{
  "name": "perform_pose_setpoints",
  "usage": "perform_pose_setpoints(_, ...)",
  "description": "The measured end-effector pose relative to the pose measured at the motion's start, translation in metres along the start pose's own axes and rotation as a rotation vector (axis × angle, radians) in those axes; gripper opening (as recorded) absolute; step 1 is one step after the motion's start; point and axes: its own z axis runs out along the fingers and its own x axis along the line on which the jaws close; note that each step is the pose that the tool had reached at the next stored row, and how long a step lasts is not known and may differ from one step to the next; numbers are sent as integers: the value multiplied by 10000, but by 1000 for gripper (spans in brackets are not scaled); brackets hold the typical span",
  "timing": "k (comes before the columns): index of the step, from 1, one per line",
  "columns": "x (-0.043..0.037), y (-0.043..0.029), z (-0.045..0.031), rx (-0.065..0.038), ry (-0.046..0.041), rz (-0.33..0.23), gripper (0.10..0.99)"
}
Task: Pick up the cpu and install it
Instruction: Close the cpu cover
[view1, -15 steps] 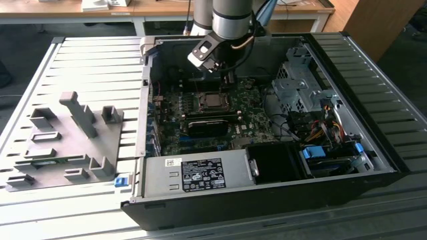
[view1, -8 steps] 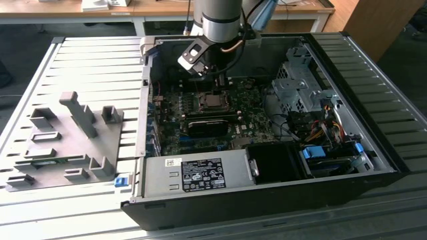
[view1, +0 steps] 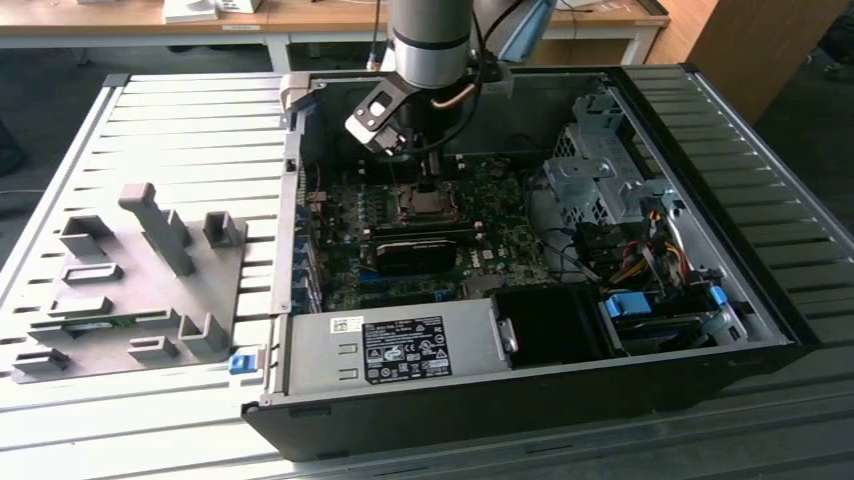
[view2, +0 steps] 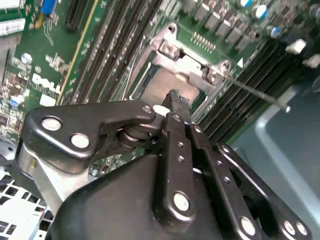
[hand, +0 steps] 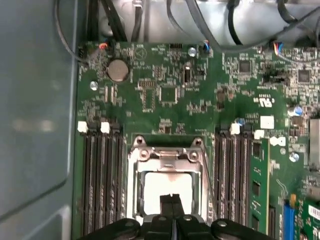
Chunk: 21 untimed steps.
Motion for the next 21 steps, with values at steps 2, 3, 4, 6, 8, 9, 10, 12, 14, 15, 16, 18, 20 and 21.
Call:
perform_pose_setpoints(2, -8, -61, 3, 0, -1, -5, 106)
perform_pose_setpoints(3, -9, -91, 5, 0, -1, -8, 106)
perform_pose_setpoints(4, -9, -133, 8, 1, 0, -10, 106)
perform_pose_setpoints(6, -8, -174, 19, -1, 2, -13, 106)
perform_pose_setpoints(8, -10, -181, 47, 0, 0, -13, 106)
perform_pose_setpoints(9, -10, -182, 65, 0, 1, -13, 106)
perform_pose_setpoints(10, -10, -182, 83, 0, 1, -14, 106)
perform_pose_setpoints(12, -11, -183, 120, 1, -1, -14, 106)
perform_pose_setpoints(14, -11, -185, 164, 0, 0, -14, 106)
perform_pose_setpoints(15, -12, -185, 175, 1, 0, -13, 106)
perform_pose_setpoints(16, -12, -185, 185, 1, 0, -14, 106)
perform_pose_setpoints(18, -12, -186, 198, 0, 0, -13, 106)
perform_pose_setpoints(20, -12, -186, 209, 0, 0, -13, 106)
perform_pose_setpoints(21, -12, -187, 210, 1, -2, -13, 106)
